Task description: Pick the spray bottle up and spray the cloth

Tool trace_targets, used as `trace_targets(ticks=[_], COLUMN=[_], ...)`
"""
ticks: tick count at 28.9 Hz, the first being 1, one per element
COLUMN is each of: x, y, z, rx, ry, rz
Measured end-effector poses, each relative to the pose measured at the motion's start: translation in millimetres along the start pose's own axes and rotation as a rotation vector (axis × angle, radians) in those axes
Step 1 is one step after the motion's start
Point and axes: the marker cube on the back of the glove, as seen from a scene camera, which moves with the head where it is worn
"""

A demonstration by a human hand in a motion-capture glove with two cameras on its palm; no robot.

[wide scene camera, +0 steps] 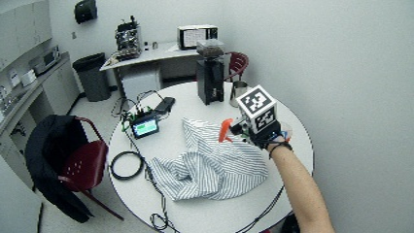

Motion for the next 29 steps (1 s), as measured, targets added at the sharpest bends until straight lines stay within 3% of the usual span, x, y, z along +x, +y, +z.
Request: trace_targets(ticks=[8, 15, 29], x=[35, 33, -60], y=[-1, -6, -19], z=[-44, -60, -29], rx=[0.129, 0.214, 0.219], ry=[-0.466, -0.884, -1.257], rz=[0.129, 0.154, 0.149])
